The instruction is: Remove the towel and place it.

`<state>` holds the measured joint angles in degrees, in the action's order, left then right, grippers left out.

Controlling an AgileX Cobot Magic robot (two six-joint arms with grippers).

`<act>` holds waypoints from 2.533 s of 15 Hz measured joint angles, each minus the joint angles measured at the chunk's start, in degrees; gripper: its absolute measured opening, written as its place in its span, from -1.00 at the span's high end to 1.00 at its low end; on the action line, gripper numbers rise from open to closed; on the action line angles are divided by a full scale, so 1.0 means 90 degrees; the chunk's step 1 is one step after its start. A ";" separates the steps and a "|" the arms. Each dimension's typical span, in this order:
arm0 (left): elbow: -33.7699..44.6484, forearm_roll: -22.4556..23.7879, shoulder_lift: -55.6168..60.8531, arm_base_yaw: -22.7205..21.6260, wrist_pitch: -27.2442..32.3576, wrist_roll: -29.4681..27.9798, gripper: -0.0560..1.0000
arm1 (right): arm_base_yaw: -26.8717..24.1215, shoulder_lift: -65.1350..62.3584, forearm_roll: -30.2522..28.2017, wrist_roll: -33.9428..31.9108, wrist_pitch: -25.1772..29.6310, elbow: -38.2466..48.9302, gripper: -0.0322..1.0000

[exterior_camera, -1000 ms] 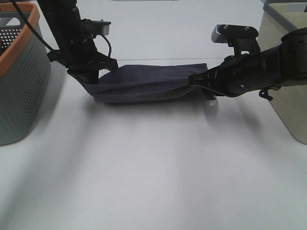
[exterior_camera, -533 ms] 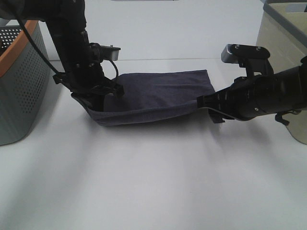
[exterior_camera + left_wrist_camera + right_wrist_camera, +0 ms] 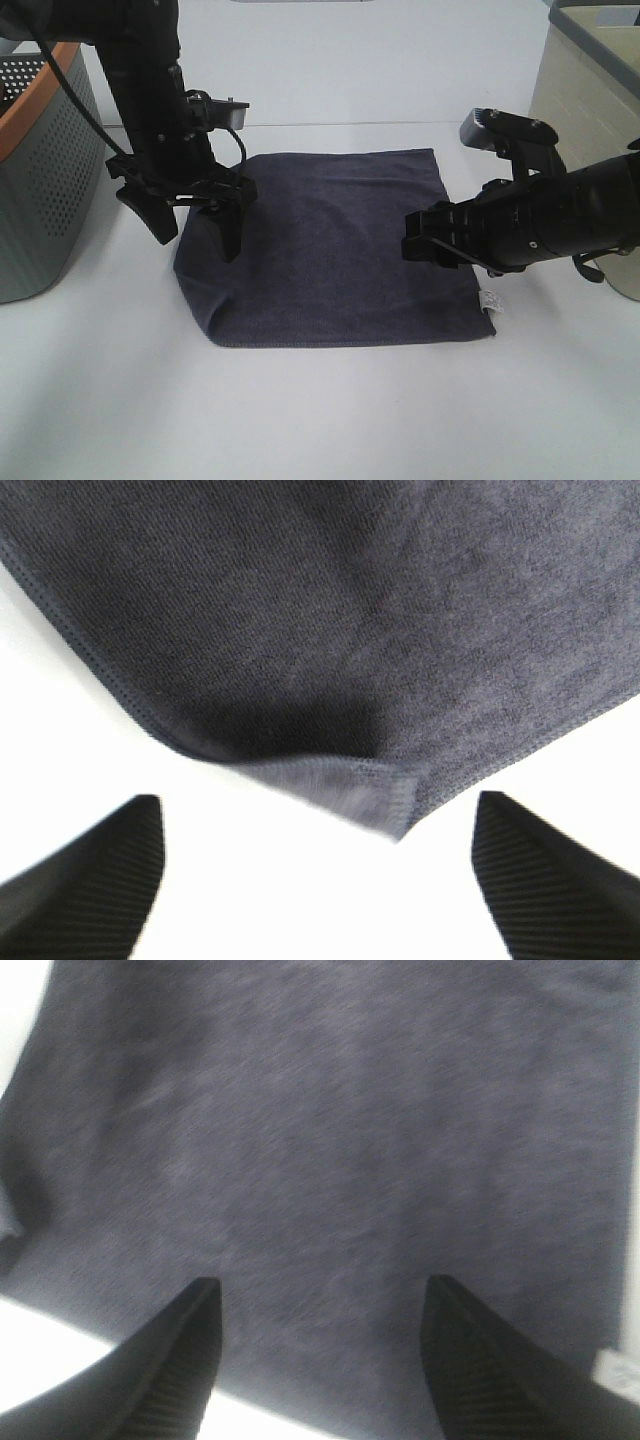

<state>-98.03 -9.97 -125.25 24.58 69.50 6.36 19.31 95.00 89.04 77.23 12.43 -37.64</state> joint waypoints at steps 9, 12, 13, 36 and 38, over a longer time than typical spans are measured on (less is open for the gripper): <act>0.0000 -0.0242 0.0197 0.0000 0.0000 -0.0102 -0.72 | 0.0000 -0.0051 -0.7353 -0.7175 0.4647 -0.1464 -0.25; 0.0000 -0.0363 0.0624 0.0000 0.0000 -0.0197 -0.72 | 0.0000 -0.0057 -0.7900 -0.8365 0.5672 -0.2419 -0.25; 0.0000 -0.0382 0.0758 0.0000 0.0000 -0.0280 -0.72 | 0.0000 -0.0057 -0.7888 -0.8524 0.5806 -0.2718 -0.25; 0.0910 0.1210 0.5182 -0.3298 0.0038 -0.0834 -0.72 | -0.1770 -0.2024 -0.9562 -0.9829 0.6385 -0.5023 -0.25; 0.1451 0.1337 0.6022 -0.3298 0.0045 -0.0834 -0.72 | -0.1770 -0.2833 -0.9498 -0.9842 0.6392 -0.4272 -0.25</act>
<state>-84.97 2.06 -71.05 -5.10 69.90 -1.15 3.38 69.50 3.55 -11.34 69.96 -76.09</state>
